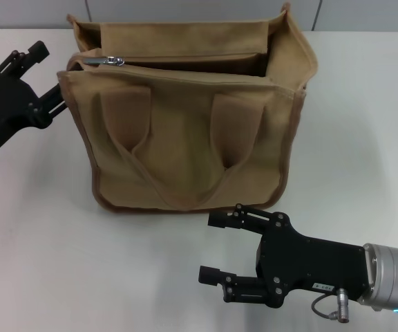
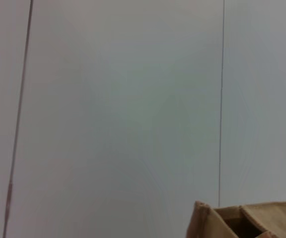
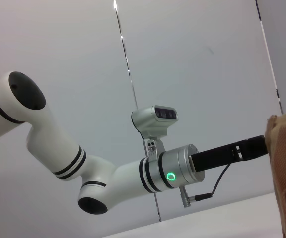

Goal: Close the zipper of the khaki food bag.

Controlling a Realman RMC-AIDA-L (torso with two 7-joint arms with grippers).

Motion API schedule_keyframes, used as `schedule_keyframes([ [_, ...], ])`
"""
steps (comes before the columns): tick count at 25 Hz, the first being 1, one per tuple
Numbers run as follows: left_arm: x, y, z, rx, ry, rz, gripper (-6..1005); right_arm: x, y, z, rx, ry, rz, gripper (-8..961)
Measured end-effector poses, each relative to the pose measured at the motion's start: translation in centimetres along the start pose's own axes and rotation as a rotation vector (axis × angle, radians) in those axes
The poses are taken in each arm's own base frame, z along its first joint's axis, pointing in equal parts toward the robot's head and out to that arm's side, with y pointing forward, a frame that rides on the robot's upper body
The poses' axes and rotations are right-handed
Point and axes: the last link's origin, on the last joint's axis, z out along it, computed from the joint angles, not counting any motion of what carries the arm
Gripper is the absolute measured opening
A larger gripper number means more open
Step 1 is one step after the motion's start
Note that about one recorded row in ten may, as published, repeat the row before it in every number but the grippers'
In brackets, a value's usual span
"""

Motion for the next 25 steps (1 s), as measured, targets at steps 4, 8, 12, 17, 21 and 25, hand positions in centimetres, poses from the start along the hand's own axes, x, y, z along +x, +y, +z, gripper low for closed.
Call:
schedule_keyframes([
  [4, 0.0, 0.1, 0.2, -0.004, 0.003, -0.005, 775, 0.0, 0.0, 0.0, 0.001, 0.0, 0.001, 784],
  [8, 0.0, 0.2, 0.3, -0.009, 0.005, -0.006, 775, 0.0, 0.0, 0.0, -0.001, -0.001, 0.002, 784],
  [12, -0.3, 0.8, 0.9, -0.071, -0.035, -0.005, 774, 0.0, 0.0, 0.0, -0.001, -0.001, 0.002, 784],
  [17, -0.1, 0.8, 1.1, -0.07, -0.023, -0.018, 768, 0.0, 0.0, 0.1, -0.001, -0.004, 0.004, 784],
  [21, 0.0, 0.7, 1.1, -0.072, -0.021, -0.021, 744, -0.1, 0.0, 0.1, 0.004, -0.008, 0.005, 785],
  [25, 0.1, 0.8, 1.1, -0.082, -0.021, -0.015, 503, -0.1, 0.0, 0.1, 0.006, -0.009, 0.005, 785],
])
